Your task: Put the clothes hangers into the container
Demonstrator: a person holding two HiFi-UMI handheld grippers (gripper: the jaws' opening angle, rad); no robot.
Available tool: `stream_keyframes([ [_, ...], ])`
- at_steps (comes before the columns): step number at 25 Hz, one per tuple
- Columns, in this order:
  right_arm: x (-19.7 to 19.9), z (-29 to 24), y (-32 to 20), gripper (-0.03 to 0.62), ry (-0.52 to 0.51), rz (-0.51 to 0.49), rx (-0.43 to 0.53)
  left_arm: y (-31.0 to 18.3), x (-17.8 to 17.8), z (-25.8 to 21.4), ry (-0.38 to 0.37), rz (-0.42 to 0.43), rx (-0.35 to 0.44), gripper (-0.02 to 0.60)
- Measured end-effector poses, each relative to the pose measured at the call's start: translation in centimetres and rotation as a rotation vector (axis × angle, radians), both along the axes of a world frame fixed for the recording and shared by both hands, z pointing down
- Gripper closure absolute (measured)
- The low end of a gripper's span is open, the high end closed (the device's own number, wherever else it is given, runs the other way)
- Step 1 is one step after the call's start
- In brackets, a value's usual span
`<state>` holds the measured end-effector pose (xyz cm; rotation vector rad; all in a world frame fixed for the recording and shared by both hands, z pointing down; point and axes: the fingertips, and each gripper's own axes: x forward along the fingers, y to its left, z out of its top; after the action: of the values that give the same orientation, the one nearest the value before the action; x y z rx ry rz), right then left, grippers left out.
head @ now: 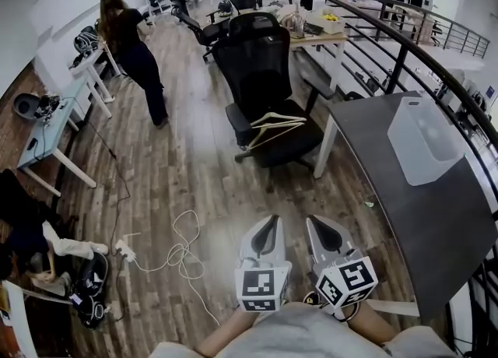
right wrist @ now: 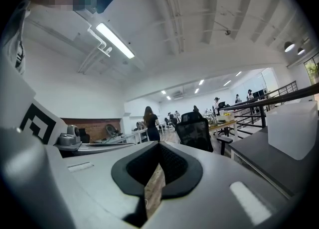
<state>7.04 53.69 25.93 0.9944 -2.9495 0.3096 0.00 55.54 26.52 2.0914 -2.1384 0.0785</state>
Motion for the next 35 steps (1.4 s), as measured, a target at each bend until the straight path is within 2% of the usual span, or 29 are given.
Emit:
stream_keyframes([
  [4, -1.3, 0.1, 0.4, 0.594, 0.007, 0.0, -0.001, 0.3, -1.1, 0.1, 0.014, 0.009, 0.004, 0.571],
  [13, -1.4, 0.4, 0.6, 0.594, 0.015, 0.015, 0.009, 0.6, -1.5, 0.7, 0.009, 0.023, 0.001, 0.571],
  [17, -1.7, 1.0, -0.3, 0.594, 0.011, 0.016, 0.018, 0.0, -2.6, 1.4, 0.006, 0.002, 0.01, 0.571],
  [26, -2.4, 2.3, -4.9, 0.594, 0.017, 0.029, 0.002, -3.5, -4.6, 2.1, -0.013, -0.027, -0.007, 0.571],
  [35, -4.3, 3.2, -12.4, 0.594, 0.029, 0.014, 0.015, -11.0, -6.3, 3.4, -0.006, -0.028, -0.028, 0.571],
])
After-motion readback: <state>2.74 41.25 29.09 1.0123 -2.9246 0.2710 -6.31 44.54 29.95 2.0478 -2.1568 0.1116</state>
